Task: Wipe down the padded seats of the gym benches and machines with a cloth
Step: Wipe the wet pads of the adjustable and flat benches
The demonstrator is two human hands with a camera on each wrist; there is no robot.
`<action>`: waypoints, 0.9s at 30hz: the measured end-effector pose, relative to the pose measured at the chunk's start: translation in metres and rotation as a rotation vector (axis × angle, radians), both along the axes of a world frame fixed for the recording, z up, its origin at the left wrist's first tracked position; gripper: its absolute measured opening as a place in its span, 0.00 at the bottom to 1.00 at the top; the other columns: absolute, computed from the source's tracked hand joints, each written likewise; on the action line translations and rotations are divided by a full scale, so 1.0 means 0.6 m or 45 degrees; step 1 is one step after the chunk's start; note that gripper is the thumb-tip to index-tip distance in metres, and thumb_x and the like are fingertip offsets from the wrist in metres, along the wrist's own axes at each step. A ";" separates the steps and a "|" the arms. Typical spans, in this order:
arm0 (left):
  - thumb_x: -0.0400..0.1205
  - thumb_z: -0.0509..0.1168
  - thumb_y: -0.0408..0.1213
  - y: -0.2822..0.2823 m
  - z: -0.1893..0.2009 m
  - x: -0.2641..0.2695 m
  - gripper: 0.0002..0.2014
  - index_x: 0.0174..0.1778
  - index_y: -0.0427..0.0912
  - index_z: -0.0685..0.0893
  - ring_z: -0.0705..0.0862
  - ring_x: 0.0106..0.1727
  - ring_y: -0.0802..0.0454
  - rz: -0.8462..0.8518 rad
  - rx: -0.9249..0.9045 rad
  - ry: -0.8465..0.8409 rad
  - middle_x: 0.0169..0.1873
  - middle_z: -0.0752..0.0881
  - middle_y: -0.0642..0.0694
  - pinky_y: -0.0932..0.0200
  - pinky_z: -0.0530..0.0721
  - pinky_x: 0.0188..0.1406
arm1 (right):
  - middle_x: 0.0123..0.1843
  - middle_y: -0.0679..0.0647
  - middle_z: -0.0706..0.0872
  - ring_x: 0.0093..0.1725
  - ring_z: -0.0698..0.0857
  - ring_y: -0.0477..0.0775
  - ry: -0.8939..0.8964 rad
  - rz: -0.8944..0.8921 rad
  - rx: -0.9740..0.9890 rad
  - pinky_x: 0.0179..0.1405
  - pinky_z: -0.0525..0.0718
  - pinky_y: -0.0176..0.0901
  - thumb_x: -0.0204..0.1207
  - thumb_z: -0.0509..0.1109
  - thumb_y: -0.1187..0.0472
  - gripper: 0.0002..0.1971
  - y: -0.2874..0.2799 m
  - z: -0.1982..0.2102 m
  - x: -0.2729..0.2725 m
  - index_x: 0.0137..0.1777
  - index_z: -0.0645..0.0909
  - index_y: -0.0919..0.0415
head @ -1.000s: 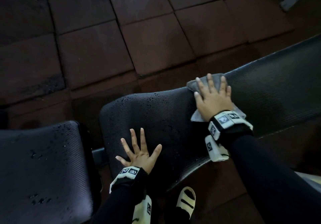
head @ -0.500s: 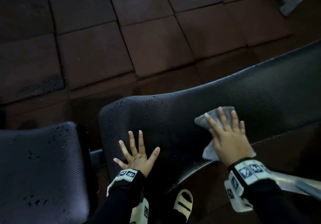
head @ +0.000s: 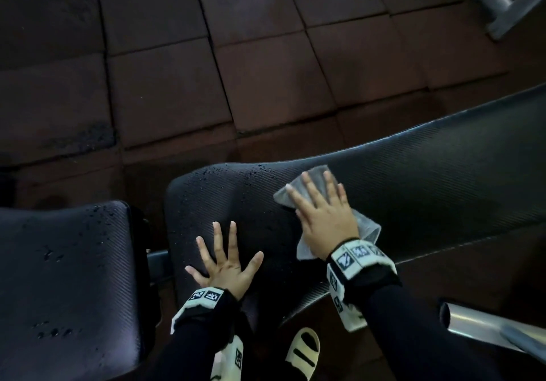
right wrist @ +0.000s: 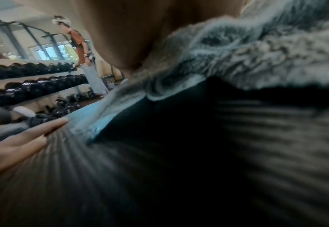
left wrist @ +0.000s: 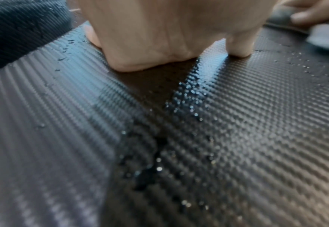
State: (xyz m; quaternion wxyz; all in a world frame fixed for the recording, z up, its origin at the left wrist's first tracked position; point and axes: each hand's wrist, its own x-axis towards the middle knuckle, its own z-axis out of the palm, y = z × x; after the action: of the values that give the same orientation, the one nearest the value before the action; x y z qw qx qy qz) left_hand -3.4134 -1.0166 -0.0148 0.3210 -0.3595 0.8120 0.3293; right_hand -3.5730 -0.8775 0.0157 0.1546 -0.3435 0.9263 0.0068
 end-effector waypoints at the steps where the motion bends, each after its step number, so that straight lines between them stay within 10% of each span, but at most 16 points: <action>1: 0.71 0.44 0.75 0.001 0.000 0.000 0.42 0.70 0.73 0.21 0.11 0.70 0.51 0.008 -0.003 0.004 0.67 0.13 0.69 0.24 0.26 0.69 | 0.82 0.49 0.60 0.82 0.50 0.62 0.002 0.058 0.017 0.79 0.43 0.57 0.80 0.50 0.49 0.26 0.015 0.000 0.009 0.79 0.60 0.38; 8: 0.75 0.50 0.72 0.005 -0.002 -0.002 0.43 0.73 0.70 0.23 0.12 0.72 0.52 0.058 -0.022 0.015 0.68 0.14 0.69 0.26 0.26 0.69 | 0.79 0.48 0.68 0.78 0.64 0.61 0.072 0.218 0.047 0.73 0.65 0.60 0.76 0.53 0.48 0.27 0.140 0.022 -0.014 0.77 0.61 0.38; 15: 0.76 0.50 0.71 0.005 -0.002 -0.004 0.43 0.74 0.70 0.25 0.13 0.73 0.51 0.067 -0.023 0.014 0.69 0.15 0.69 0.26 0.26 0.70 | 0.80 0.50 0.67 0.79 0.62 0.66 0.055 0.015 0.078 0.71 0.65 0.65 0.77 0.50 0.48 0.28 0.183 0.050 -0.137 0.78 0.58 0.39; 21: 0.57 0.34 0.83 0.005 -0.003 0.000 0.48 0.72 0.73 0.24 0.11 0.70 0.55 0.062 -0.046 0.032 0.70 0.16 0.69 0.27 0.26 0.70 | 0.84 0.46 0.53 0.83 0.44 0.60 0.012 -0.054 0.084 0.79 0.45 0.57 0.77 0.42 0.43 0.28 0.152 0.055 -0.208 0.80 0.50 0.35; 27: 0.51 0.22 0.86 0.006 -0.006 0.002 0.43 0.62 0.80 0.16 0.12 0.71 0.53 0.087 -0.045 0.049 0.71 0.16 0.69 0.26 0.25 0.69 | 0.81 0.49 0.65 0.81 0.57 0.62 -0.096 0.115 0.153 0.79 0.50 0.56 0.76 0.38 0.40 0.31 0.121 0.061 -0.246 0.79 0.59 0.39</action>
State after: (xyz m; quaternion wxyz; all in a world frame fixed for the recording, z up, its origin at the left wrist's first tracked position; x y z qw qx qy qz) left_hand -3.4120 -1.0130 -0.0184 0.2874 -0.3864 0.8109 0.3324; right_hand -3.7208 -0.8048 0.0522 0.2091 -0.3750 0.9014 0.0564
